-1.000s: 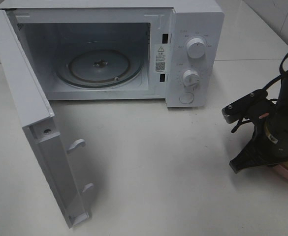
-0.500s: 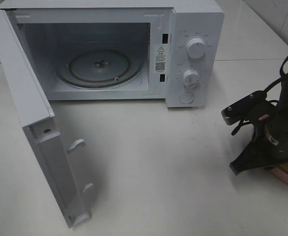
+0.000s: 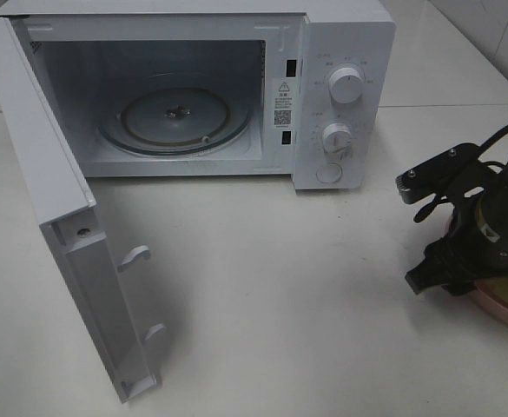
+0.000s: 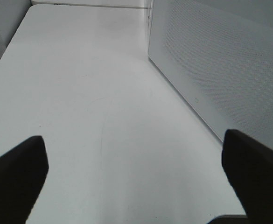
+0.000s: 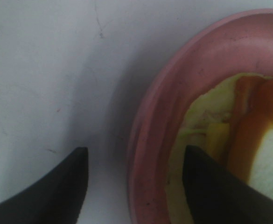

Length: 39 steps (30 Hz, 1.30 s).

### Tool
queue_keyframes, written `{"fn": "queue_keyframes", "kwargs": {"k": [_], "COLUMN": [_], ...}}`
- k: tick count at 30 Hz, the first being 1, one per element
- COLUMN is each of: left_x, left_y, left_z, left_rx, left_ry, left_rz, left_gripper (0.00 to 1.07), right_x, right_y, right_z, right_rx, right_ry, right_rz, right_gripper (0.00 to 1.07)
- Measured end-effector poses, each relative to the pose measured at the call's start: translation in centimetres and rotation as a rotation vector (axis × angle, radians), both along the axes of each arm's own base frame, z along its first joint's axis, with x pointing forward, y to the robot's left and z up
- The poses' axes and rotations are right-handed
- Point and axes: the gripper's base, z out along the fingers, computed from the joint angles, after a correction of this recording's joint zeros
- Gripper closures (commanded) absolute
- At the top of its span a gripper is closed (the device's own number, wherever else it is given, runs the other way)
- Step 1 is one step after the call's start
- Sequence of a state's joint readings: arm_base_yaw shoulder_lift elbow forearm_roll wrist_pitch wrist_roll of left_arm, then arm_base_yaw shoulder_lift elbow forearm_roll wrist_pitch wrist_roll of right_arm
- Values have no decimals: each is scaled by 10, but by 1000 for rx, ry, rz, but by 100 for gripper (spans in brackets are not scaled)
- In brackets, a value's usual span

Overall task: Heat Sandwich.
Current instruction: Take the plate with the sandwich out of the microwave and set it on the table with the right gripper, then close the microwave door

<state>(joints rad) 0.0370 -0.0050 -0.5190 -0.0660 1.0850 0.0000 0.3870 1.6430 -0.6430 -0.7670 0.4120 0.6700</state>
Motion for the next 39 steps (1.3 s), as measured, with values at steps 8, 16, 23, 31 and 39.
{"fn": "queue_keyframes", "kwargs": {"k": [8,16,23,31,39], "left_x": [0,0,0,0,0], "left_y": [0,0,0,0,0], "left_z": [0,0,0,0,0], "left_rx": [0,0,0,0,0], "left_ry": [0,0,0,0,0], "left_rz": [0,0,0,0,0], "left_gripper": [10,10,10,10,10], "right_x": [-9,-25,-45,-71,-103], "right_y": [3,1,-1,-9,-20], "right_z": [24,52,76,105,130], "right_rx": [79,140,219,269,298], "right_ry": [-15,-22,-25,-59,-98], "right_rz": [37,30,2,-8,10], "right_gripper": [23,22,24,25,27]}}
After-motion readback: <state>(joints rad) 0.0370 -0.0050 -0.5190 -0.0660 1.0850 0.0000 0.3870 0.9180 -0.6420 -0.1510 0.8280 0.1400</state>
